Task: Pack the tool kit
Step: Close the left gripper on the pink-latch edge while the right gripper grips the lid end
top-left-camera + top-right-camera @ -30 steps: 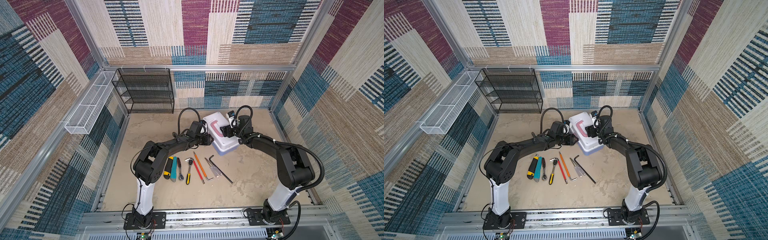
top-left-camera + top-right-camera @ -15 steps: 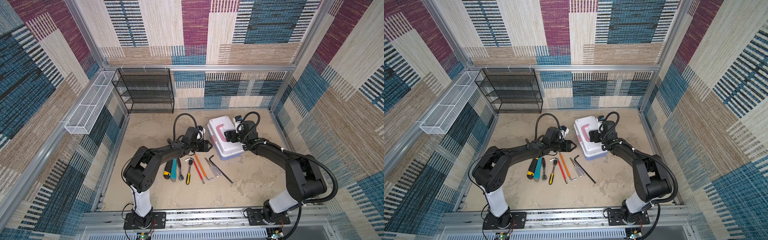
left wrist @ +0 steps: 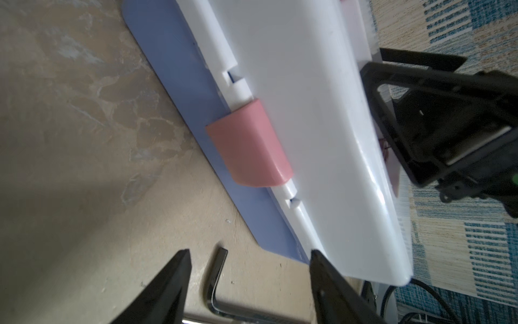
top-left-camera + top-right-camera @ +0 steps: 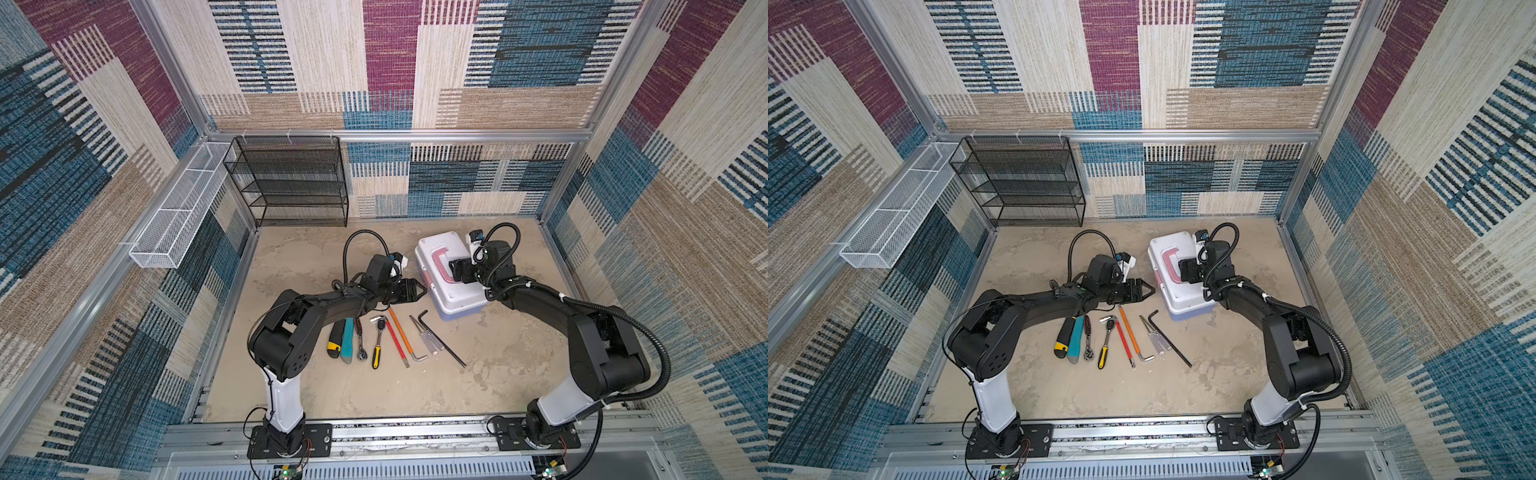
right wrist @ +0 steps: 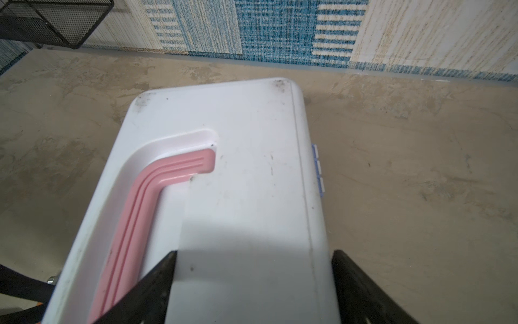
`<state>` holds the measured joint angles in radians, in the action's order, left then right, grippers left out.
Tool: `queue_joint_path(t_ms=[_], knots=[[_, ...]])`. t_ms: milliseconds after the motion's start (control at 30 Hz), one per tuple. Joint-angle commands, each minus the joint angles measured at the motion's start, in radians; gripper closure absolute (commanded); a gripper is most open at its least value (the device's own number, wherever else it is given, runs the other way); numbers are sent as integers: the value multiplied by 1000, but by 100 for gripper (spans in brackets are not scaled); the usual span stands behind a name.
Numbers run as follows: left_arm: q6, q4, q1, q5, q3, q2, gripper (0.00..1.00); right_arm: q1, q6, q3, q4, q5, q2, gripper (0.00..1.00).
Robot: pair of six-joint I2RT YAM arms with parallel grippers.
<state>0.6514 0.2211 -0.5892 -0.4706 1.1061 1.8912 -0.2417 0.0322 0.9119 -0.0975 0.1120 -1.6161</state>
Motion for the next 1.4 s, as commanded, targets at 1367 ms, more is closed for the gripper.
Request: queue_joint_path(t_ms=[1367], knots=[[276,328,-12,-100,71,103,17,161,242,-174,-89,419,-39,22]])
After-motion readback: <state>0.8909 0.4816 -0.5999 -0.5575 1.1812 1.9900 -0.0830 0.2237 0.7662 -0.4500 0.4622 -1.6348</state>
